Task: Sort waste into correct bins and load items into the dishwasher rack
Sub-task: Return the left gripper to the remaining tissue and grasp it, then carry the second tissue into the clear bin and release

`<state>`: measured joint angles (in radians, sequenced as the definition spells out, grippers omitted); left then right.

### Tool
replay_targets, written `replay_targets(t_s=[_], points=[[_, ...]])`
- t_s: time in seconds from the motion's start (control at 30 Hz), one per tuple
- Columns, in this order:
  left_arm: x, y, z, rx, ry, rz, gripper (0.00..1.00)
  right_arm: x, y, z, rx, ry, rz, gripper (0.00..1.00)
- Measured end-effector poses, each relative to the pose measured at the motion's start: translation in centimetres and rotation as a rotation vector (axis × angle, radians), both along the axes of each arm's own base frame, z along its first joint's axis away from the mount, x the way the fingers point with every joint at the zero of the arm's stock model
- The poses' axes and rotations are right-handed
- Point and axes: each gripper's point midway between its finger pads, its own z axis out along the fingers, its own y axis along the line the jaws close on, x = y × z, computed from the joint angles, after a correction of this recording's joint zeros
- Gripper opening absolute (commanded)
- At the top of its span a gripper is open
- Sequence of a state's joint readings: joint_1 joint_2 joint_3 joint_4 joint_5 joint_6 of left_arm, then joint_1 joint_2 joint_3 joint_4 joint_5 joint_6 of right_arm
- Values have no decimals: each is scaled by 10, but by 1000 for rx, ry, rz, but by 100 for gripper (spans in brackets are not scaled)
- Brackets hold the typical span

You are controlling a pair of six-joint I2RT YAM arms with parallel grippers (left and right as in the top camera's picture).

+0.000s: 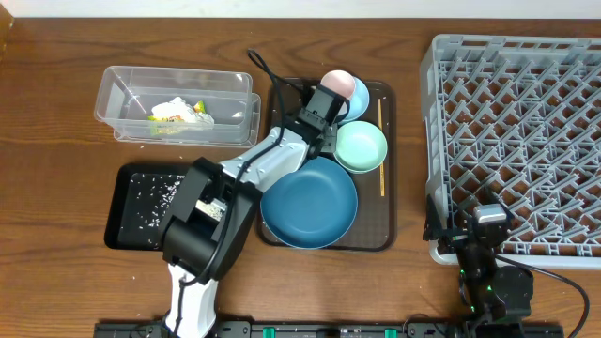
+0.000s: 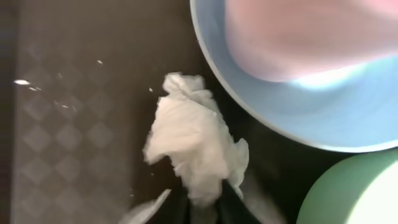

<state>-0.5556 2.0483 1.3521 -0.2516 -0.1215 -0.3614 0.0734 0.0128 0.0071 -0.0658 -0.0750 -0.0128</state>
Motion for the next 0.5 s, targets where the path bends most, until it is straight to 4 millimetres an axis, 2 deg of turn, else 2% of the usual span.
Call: replay_targets(t_s=[0.07,0.17,0.3,0.4,0.5], points=[[0,4,12,8,-18,10,6,0,0,0,0,0,0,99],[3,11,48,10,-84,34,6,0,0,0,0,0,0,99],[8,28,117,-2,-230,94,6,0,0,0,0,0,0,99],[12,50,162,-12,-337,164,6,0,0,0,0,0,0,99],[22,82,189,-12,-413,257,6,0,0,0,0,0,0,99]])
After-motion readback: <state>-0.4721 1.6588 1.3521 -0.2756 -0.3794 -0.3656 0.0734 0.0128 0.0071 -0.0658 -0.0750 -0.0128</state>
